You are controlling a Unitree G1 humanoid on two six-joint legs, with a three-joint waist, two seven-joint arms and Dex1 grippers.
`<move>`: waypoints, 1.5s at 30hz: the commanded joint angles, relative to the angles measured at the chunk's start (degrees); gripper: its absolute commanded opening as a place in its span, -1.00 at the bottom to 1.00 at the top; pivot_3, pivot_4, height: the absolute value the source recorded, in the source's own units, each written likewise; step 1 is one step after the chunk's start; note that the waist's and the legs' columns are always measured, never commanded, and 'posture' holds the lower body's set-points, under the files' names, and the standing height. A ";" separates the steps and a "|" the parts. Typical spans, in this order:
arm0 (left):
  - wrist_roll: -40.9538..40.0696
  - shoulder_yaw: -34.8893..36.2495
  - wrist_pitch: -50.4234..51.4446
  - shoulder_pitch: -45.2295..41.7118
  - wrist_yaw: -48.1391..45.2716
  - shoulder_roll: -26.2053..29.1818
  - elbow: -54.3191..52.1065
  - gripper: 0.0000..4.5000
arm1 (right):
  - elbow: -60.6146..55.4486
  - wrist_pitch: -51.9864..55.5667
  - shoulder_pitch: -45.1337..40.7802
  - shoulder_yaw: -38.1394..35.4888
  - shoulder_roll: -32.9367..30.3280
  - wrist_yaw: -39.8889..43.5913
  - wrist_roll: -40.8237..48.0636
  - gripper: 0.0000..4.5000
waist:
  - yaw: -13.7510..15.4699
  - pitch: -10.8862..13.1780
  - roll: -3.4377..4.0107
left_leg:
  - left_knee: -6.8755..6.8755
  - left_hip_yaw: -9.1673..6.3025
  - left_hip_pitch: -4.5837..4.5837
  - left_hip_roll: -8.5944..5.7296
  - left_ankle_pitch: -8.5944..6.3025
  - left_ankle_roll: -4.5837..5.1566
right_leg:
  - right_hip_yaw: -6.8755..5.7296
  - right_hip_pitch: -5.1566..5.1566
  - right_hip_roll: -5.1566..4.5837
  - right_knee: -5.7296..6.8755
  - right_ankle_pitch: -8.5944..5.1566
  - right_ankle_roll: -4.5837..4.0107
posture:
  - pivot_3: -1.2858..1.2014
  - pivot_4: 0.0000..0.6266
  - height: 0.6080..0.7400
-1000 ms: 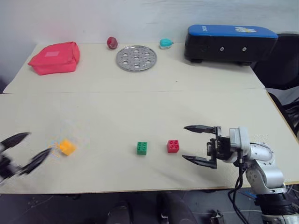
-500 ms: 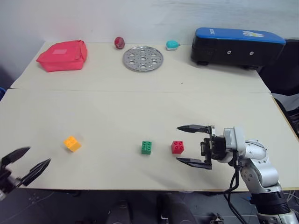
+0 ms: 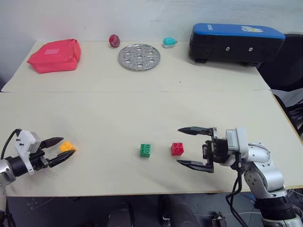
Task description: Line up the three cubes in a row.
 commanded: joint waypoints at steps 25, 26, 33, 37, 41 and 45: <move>8.62 -31.82 -16.12 -33.33 -25.02 -6.14 9.34 -0.34 | -0.51 -4.92 6.46 -5.32 -1.93 2.15 -0.44 1.00 | 1.44 0.01 0.02 | 0.32 -0.08 -0.01 0.00 0.21 -0.03 | -0.03 0.11 0.26 0.19 0.05 0.09 | 0.03 -0.52 1.00; 8.77 -32.12 -16.31 -33.57 -25.03 -6.29 9.86 -0.34 | -0.67 -5.13 6.81 -5.29 -1.89 1.97 -0.50 1.00 | 1.45 0.01 0.02 | 0.36 -0.07 -0.02 -0.01 0.21 -0.03 | -0.01 0.11 0.26 0.20 0.06 0.11 | 0.03 -0.52 1.00; 9.13 -33.05 -15.68 -34.15 -25.76 -6.24 11.80 -0.34 | -0.79 -6.24 8.14 -4.83 -1.71 1.37 -0.62 1.00 | 1.46 0.01 0.02 | 0.52 -0.06 -0.01 -0.01 0.20 -0.01 | 0.03 0.14 0.25 0.28 0.10 0.18 | 0.03 -0.52 1.00; 7.53 -31.00 -13.99 -33.13 -24.39 -5.15 8.79 0.24 | 0.47 -6.91 7.79 -4.74 -1.69 1.95 -0.65 1.00 | 1.44 0.01 0.02 | 0.53 -0.07 -0.01 0.00 0.20 -0.01 | 0.03 0.14 0.26 0.29 0.10 0.18 | 0.03 -0.52 1.00; 5.76 -25.56 -14.04 -29.29 -22.51 -0.97 5.51 0.78 | 1.86 -7.11 6.78 -5.92 -2.61 2.95 0.15 1.00 | 1.28 0.01 0.02 | 0.53 -0.07 -0.01 0.02 0.20 -0.02 | 0.04 0.14 0.27 0.28 0.10 0.18 | 0.03 -0.52 1.00; 3.85 -14.56 -17.12 -18.61 -19.82 5.50 2.90 0.78 | 4.86 -6.20 6.45 -10.07 -5.76 4.52 1.68 1.00 | 0.78 0.05 0.08 | 0.46 -0.03 0.02 0.06 0.18 -0.01 | 0.09 0.13 0.23 0.27 0.10 0.17 | 0.03 -0.52 1.00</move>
